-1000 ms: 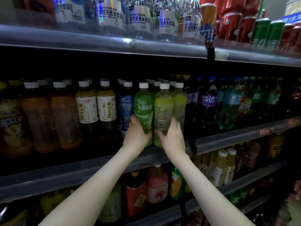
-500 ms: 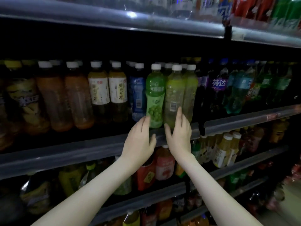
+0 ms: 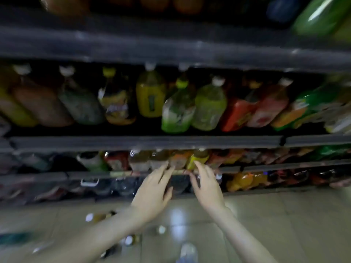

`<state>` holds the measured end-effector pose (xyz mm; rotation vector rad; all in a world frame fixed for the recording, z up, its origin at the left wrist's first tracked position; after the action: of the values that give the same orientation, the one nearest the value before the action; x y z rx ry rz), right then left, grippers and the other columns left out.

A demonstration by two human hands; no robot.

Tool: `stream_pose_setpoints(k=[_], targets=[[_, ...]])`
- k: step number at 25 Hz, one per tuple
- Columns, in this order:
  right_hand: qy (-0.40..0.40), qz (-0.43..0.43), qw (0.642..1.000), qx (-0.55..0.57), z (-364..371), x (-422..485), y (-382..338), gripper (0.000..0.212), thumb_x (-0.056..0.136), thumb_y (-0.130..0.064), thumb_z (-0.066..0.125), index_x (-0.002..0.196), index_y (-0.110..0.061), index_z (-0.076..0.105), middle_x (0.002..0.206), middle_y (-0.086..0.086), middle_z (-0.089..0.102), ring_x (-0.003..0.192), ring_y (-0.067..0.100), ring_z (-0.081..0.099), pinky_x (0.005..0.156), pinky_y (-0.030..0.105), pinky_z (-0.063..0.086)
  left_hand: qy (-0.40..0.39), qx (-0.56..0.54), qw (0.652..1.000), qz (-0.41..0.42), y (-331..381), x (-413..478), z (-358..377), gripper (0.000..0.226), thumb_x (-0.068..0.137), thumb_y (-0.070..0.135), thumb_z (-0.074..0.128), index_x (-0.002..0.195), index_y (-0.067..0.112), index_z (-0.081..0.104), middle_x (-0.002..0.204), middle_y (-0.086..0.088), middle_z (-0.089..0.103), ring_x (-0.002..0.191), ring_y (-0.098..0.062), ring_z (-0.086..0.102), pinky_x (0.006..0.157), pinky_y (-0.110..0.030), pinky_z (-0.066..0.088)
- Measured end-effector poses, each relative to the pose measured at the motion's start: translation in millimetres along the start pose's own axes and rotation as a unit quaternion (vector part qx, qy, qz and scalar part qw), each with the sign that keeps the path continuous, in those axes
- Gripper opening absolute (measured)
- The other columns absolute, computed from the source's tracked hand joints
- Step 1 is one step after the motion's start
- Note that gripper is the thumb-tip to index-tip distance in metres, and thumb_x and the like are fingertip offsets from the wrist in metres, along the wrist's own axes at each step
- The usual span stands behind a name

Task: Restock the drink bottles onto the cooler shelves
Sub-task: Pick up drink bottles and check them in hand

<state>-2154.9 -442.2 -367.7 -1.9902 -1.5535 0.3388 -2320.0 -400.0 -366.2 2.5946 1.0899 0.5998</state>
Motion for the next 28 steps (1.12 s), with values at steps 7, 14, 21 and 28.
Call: stream_pose_setpoints(k=[7,14,21,28], targets=[[-0.321,0.116,0.936,-0.089,286,-139,107,0.058,0.065,-0.016,0.086,0.115,-0.003,0.06,0.091,0.015,0.067,0.078,0.031,0.068,0.057,0.026,0.054,-0.166,-0.008,0.965,-0.201,-158,-199,191,0.058,0.085,0.027,0.057,0.138,0.009,0.039,0.139,-0.016,0.047,0.116,-0.034,0.055,0.092,-0.044,0.05],[-0.397,-0.083,0.862,-0.303,540,-198,238,0.044,0.089,-0.002,0.053,0.132,0.001,0.05,0.132,0.021,0.048,0.112,0.039,0.054,0.085,0.039,0.05,-0.214,-0.097,0.936,-0.262,-235,-346,399,0.07,0.066,-0.003,0.07,0.132,0.008,0.049,0.138,-0.011,0.05,0.116,-0.03,0.056,0.092,-0.034,0.047],[-0.425,-0.024,0.837,-0.344,587,-214,284,0.035,0.093,-0.022,0.036,0.111,0.0,0.057,0.101,0.019,0.058,0.095,0.036,0.058,0.074,0.039,0.05,-0.217,-0.139,0.902,-0.348,-257,-394,423,0.059,0.087,0.006,0.054,0.143,0.005,0.035,0.148,-0.013,0.035,0.124,-0.031,0.044,0.102,-0.036,0.036],[-0.431,0.001,0.89,-0.149,397,-187,98,0.038,0.088,-0.04,0.061,0.111,-0.011,0.053,0.11,0.006,0.062,0.105,0.025,0.056,0.077,0.032,0.041,-0.252,-0.186,0.896,-0.313,-198,-321,276,0.064,0.094,0.023,0.052,0.149,0.021,0.02,0.153,0.001,0.025,0.137,-0.018,0.026,0.104,-0.02,0.021]])
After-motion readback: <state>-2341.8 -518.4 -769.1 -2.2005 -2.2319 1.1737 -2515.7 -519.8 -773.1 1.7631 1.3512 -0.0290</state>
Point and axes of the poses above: each hand's wrist, its own x-axis towards the middle knuckle, its own z-axis out of the palm, y = z × x, the point moved 5 cm from there along x, towards the middle knuckle
